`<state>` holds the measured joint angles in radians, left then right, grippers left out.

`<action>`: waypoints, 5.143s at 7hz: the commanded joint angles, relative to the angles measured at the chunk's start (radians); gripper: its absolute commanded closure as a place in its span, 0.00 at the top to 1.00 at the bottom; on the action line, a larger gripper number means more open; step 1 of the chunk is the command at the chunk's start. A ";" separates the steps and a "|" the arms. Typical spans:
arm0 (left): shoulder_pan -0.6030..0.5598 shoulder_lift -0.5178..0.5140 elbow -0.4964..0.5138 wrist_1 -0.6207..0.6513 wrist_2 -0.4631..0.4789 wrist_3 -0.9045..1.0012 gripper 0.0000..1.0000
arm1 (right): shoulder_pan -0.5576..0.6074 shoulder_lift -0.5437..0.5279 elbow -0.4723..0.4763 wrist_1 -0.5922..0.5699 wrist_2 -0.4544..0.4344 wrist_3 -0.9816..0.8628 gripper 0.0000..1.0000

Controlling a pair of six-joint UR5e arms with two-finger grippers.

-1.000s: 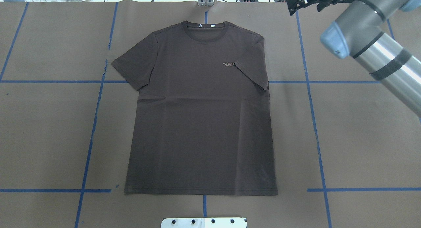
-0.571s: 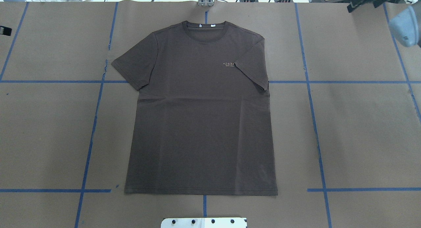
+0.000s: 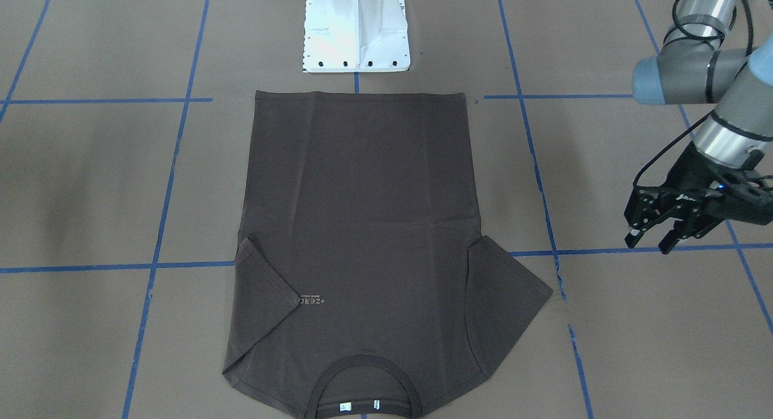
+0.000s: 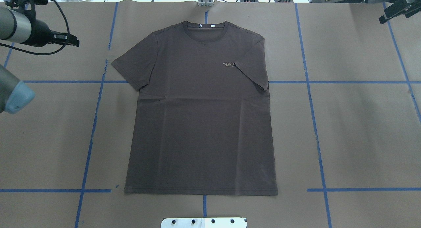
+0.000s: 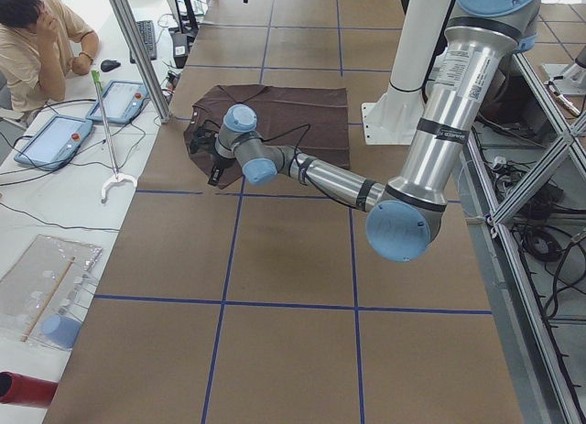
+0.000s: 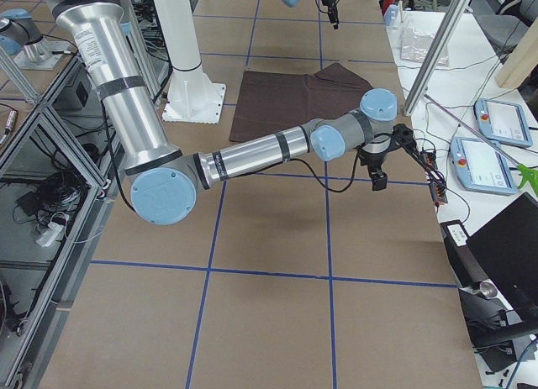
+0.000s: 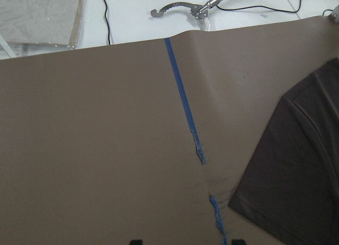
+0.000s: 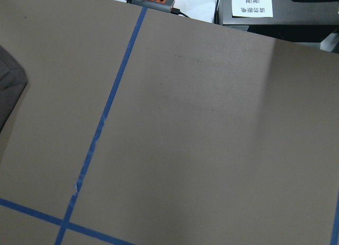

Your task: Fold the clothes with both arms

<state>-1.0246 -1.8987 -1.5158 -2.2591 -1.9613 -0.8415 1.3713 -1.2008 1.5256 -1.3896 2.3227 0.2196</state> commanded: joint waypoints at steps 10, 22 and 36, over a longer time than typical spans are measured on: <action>0.199 -0.166 0.327 -0.191 0.231 -0.289 0.55 | 0.000 -0.005 -0.004 0.001 -0.005 -0.002 1.00; 0.271 -0.349 0.212 0.176 0.232 -0.405 0.00 | 0.000 -0.005 0.001 0.003 -0.003 0.006 1.00; 0.327 -0.113 -0.229 0.233 0.179 -0.257 1.00 | -0.594 -0.066 0.481 -0.012 -0.397 1.032 1.00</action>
<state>-0.7045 -2.0993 -1.6303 -2.0258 -1.7644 -1.0974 0.9207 -1.2230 1.9029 -1.3994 2.0353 1.0573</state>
